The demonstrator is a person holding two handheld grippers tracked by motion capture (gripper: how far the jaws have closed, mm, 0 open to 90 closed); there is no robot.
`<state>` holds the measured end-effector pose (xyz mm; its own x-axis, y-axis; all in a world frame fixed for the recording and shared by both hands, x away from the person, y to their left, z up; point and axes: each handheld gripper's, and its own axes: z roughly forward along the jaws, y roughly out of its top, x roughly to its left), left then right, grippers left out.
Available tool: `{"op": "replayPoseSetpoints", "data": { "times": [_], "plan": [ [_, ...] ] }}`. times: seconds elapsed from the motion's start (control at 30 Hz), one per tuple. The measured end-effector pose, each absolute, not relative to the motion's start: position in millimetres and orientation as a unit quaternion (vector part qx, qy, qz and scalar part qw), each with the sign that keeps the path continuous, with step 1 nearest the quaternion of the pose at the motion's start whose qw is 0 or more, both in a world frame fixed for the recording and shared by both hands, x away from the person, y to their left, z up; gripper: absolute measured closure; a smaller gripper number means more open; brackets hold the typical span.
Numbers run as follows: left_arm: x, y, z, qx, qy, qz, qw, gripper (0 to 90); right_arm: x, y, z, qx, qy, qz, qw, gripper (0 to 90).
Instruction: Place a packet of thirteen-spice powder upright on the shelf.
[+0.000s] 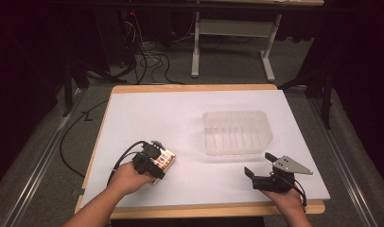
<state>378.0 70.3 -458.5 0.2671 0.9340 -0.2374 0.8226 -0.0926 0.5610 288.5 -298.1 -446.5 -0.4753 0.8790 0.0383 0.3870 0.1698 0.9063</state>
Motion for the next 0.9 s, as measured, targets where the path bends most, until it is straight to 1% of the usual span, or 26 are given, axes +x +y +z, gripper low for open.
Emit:
{"op": "replayPoseSetpoints", "data": {
  "times": [0.27,0.3,0.33,0.6,0.73,0.9],
  "plan": [
    [373.9,74.1,-454.4,0.719,0.587,0.101,0.36,32.6,289.6,-296.2,-448.2,0.444,0.721,0.468,0.253,3.2],
    [372.7,74.0,-453.1,0.712,0.584,0.104,0.375,32.6,289.5,-296.4,-448.1,0.441,0.722,0.467,0.256,3.5],
    [372.7,74.0,-453.1,0.712,0.584,0.104,0.375,32.6,289.5,-296.4,-448.1,0.441,0.722,0.467,0.256,3.5],
    [364.1,69.9,-444.7,0.686,0.563,0.106,0.45,32.6,288.6,-295.3,-446.9,0.439,0.723,0.468,0.257,5.2],
    [358.1,65.2,-444.1,0.686,0.546,0.112,0.469,32.6,288.4,-294.2,-447.4,0.436,0.723,0.469,0.26,5.2],
    [350.5,61.8,-444.3,0.663,0.536,0.115,0.51,32.6,287.8,-293.9,-446.8,0.435,0.722,0.471,0.261,4.3]
  ]
}}
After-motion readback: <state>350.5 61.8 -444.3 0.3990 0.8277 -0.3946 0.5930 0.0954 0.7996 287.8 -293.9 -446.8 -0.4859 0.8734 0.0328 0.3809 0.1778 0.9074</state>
